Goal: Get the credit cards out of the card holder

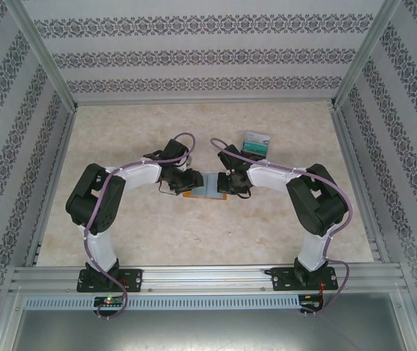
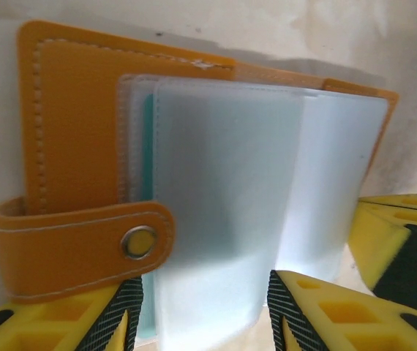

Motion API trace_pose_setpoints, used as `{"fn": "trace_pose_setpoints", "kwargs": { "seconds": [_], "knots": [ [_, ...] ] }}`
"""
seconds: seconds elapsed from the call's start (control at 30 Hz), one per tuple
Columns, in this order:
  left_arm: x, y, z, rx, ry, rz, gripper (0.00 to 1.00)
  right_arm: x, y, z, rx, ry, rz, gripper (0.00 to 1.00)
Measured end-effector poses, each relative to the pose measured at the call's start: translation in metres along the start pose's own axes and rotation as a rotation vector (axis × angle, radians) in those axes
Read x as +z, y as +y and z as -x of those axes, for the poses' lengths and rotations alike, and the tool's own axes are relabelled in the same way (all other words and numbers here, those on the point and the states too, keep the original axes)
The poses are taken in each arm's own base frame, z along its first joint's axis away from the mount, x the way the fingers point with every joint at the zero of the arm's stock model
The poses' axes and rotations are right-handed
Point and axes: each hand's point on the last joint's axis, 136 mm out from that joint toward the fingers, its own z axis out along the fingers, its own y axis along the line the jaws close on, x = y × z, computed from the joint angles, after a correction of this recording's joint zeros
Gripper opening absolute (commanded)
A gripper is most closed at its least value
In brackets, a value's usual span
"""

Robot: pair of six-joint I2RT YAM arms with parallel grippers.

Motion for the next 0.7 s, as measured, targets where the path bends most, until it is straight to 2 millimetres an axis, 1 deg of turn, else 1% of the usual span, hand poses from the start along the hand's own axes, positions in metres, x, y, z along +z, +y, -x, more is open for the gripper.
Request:
{"fn": "trace_pose_setpoints", "kwargs": {
  "seconds": [0.2, 0.33, 0.47, 0.53, 0.6, 0.7],
  "knots": [
    [0.003, -0.018, -0.004, 0.024, 0.011, -0.061, 0.55, 0.001, 0.004, 0.002, -0.002, -0.004, 0.017, 0.0],
    [0.004, -0.023, -0.006, 0.034, 0.018, -0.077, 0.58, 0.001, 0.004, 0.002, -0.002, -0.005, 0.017, 0.0],
    [0.004, -0.033, -0.009, 0.052, 0.025, -0.101, 0.53, 0.001, 0.003, 0.002, 0.003, -0.007, 0.019, 0.0],
    [0.003, -0.044, -0.01, 0.071, 0.029, -0.121, 0.51, 0.001, 0.003, 0.002, 0.01, -0.012, 0.023, 0.0],
    [0.003, -0.055, -0.012, 0.096, 0.029, -0.137, 0.5, -0.001, -0.001, 0.003, 0.023, -0.016, 0.021, 0.0],
    [0.007, -0.065, -0.012, 0.116, 0.038, -0.153, 0.48, -0.007, -0.01, 0.004, 0.044, -0.022, 0.013, 0.0]
  ]
}}
